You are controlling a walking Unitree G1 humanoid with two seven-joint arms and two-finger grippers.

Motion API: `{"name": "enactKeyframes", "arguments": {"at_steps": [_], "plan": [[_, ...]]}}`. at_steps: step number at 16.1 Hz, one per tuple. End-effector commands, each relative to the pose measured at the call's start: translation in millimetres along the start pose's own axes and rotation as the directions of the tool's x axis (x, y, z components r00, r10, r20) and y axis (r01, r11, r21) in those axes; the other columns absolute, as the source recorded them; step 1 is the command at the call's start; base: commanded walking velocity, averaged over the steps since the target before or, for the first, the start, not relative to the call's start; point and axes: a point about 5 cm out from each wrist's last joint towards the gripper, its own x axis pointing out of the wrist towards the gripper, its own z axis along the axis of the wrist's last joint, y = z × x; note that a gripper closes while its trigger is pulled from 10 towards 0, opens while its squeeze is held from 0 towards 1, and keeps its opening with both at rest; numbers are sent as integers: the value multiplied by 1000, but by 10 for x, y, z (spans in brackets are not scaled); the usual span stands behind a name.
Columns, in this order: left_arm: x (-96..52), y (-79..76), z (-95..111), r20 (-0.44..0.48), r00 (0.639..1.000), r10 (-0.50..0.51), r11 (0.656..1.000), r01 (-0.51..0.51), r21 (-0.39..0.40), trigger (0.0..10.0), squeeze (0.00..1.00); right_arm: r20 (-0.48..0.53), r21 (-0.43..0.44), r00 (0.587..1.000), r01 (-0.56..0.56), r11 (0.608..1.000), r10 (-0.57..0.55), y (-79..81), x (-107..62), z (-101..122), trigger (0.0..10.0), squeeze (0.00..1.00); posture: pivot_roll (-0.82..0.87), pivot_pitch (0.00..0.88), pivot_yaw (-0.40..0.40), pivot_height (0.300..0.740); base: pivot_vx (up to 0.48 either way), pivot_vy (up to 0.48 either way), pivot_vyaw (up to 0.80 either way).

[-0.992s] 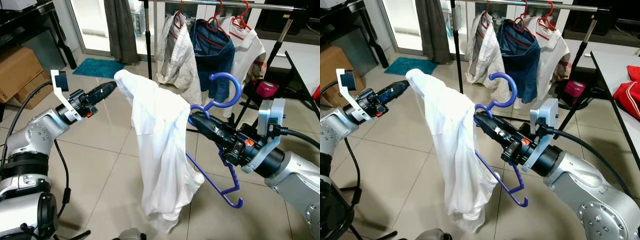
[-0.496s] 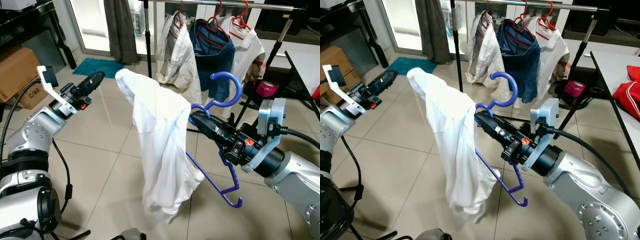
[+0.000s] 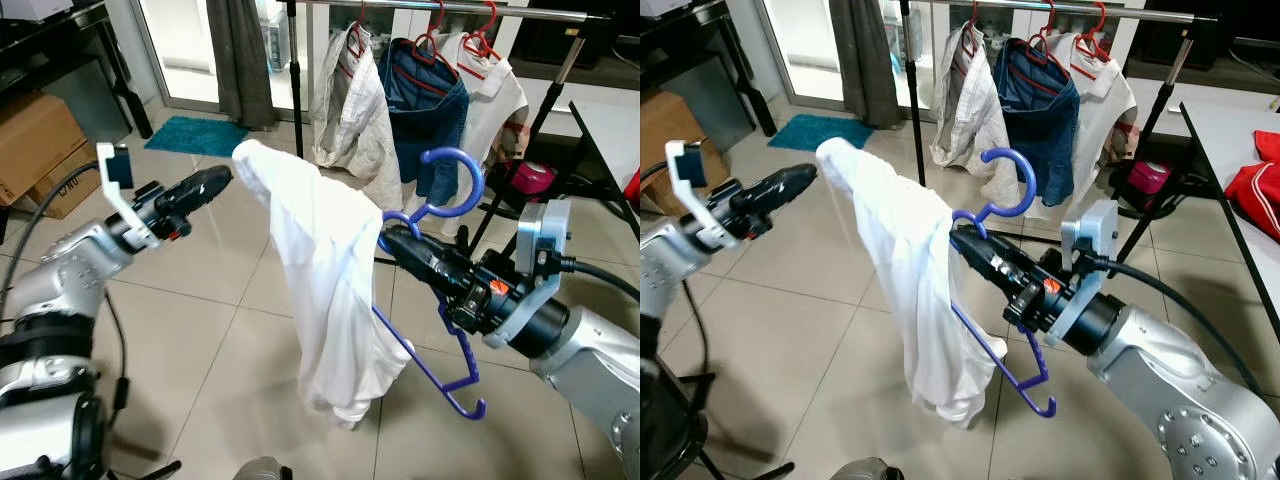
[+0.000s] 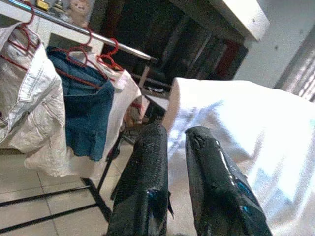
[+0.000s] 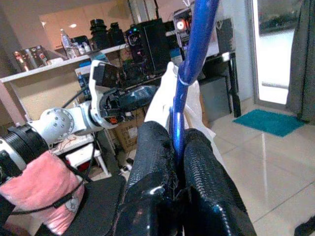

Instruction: Hang hanger

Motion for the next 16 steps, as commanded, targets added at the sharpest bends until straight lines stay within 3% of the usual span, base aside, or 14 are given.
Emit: {"name": "enactKeyframes", "arguments": {"at_steps": [1,7,8,9,10,11,12,16], "plan": [[-18,-33,40,-51,998,-28,998,30,50,10000,1000,26,-15,999,-45,999,45,47,-8,59,0,0,1,0,63,740,0,0,0],[-1,-1,11,-173,984,-47,992,67,110,10000,1000,9,-12,995,-100,995,101,82,-16,55,0,0,7,0,58,740,0,0,0],[11,1,1,-179,983,-48,992,68,108,10000,945,10,-11,994,-105,994,106,88,-15,56,0,0,7,0,58,740,0,0,0],[53,-8,-38,-196,978,-70,993,87,81,10000,0,10,-10,994,-112,994,112,98,-12,56,0,0,4,0,60,740,0,0,0],[84,-28,-67,-203,974,-99,992,112,54,10000,0,11,-11,994,-113,994,113,100,-12,56,0,0,2,0,63,740,0,0,0],[95,-31,-72,-201,974,-103,992,116,52,3804,0,11,-11,994,-113,994,113,101,-13,56,0,0,2,0,64,740,0,0,0],[113,-32,-81,-196,974,-109,991,121,49,0,0,12,-12,994,-112,994,113,103,-15,57,0,0,0,0,65,740,0,0,0],[159,-24,-110,-196,972,-128,990,137,31,0,0,16,-11,993,-114,993,114,107,-13,60,0,0,-1,0,66,740,0,0,0]]}}
